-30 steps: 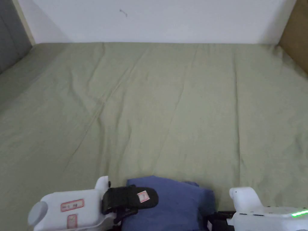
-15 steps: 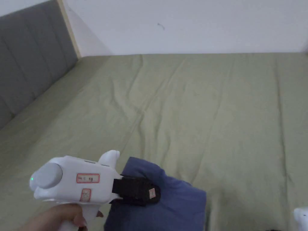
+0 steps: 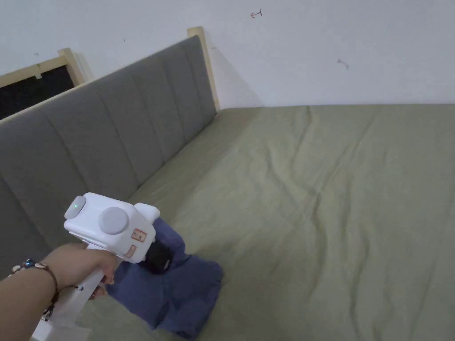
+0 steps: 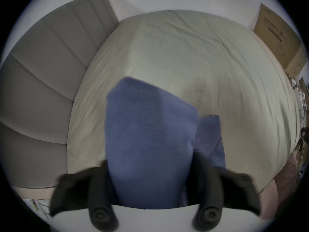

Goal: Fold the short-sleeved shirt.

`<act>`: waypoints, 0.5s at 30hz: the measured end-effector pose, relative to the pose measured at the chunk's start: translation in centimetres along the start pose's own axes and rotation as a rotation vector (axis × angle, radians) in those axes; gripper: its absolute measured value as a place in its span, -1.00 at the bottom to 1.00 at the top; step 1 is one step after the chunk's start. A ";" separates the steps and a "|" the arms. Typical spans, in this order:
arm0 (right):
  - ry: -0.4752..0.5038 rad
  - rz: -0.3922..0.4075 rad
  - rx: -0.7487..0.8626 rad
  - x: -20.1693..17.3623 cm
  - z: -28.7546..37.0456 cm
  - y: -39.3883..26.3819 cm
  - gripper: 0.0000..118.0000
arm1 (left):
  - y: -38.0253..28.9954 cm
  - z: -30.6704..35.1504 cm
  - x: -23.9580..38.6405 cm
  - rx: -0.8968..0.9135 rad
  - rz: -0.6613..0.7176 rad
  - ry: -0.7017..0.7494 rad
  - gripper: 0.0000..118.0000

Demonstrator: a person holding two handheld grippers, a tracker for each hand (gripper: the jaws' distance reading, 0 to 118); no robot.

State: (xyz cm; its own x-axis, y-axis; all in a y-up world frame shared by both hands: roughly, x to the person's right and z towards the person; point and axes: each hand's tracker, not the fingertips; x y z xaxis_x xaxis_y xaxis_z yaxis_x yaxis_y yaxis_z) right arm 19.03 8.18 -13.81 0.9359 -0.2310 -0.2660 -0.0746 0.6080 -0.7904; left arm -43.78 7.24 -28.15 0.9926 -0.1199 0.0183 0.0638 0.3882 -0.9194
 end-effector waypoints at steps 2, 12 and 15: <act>0.003 -0.005 -0.003 -0.1 0.1 0.2 -1.00 | -0.4 1.4 -0.9 0.064 0.013 -0.003 0.99; -0.003 -0.010 0.167 0.5 2.1 0.2 -1.00 | -4.2 9.6 3.4 0.643 0.116 -0.099 0.98; -0.046 0.021 0.245 0.9 3.3 -0.1 -1.00 | -6.3 10.2 11.6 0.611 0.013 -0.165 0.64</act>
State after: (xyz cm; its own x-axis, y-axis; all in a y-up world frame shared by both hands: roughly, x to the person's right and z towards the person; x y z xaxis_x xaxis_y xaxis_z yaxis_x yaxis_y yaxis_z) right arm 20.99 10.41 -12.11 0.9502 -0.1851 -0.2507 -0.0132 0.7798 -0.6259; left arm -31.64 12.73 -18.17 0.9934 0.0118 0.1142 0.0510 0.8462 -0.5305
